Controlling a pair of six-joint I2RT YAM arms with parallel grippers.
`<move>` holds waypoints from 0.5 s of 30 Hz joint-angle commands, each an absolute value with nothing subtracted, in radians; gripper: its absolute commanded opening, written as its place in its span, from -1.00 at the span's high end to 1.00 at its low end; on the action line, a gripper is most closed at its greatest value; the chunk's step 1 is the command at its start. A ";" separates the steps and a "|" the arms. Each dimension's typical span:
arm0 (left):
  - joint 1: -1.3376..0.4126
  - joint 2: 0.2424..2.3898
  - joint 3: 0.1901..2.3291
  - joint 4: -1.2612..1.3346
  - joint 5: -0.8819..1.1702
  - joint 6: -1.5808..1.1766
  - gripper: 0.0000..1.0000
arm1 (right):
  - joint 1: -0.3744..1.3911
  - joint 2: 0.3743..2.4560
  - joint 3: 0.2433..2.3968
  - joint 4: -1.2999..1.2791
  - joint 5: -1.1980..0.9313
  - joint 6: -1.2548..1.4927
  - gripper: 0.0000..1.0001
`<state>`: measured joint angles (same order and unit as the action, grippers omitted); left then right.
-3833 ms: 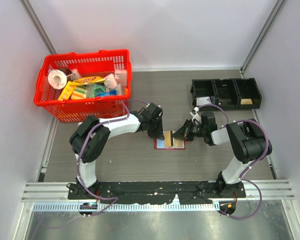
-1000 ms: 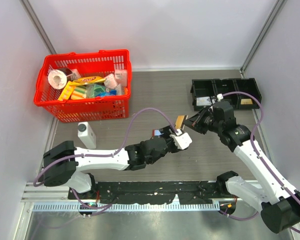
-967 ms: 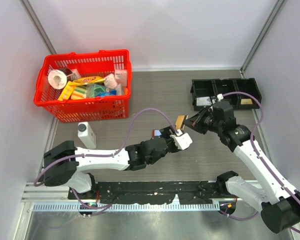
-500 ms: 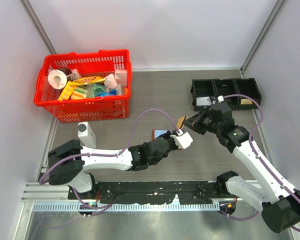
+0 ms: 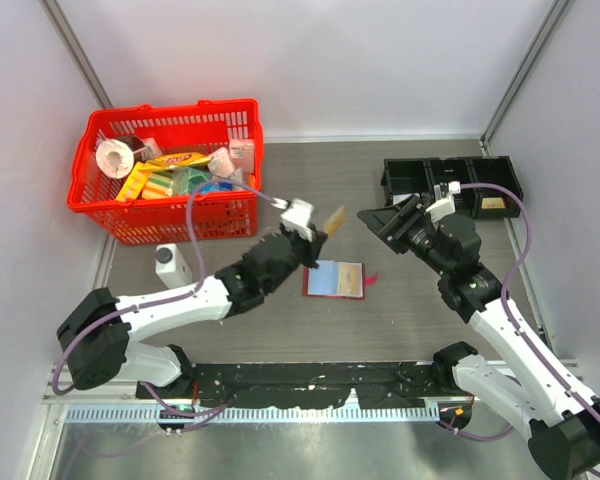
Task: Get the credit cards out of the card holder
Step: Place the credit card in the storage box.
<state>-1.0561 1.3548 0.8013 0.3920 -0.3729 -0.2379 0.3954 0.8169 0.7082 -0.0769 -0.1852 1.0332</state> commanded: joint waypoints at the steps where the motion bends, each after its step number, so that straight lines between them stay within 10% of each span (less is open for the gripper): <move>1: -0.916 1.287 0.764 0.455 -0.175 -0.635 1.00 | 0.399 0.805 0.635 0.190 -0.241 0.994 -0.30; 15: -0.819 1.299 0.686 0.815 -0.006 -0.972 1.00 | 0.399 0.966 0.410 0.817 -0.333 1.140 -0.29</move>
<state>-0.8257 1.2968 0.6827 0.6655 -0.0662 -0.8780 0.3954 0.9543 0.4362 0.5255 -0.3202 1.0843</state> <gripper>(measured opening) 0.009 0.651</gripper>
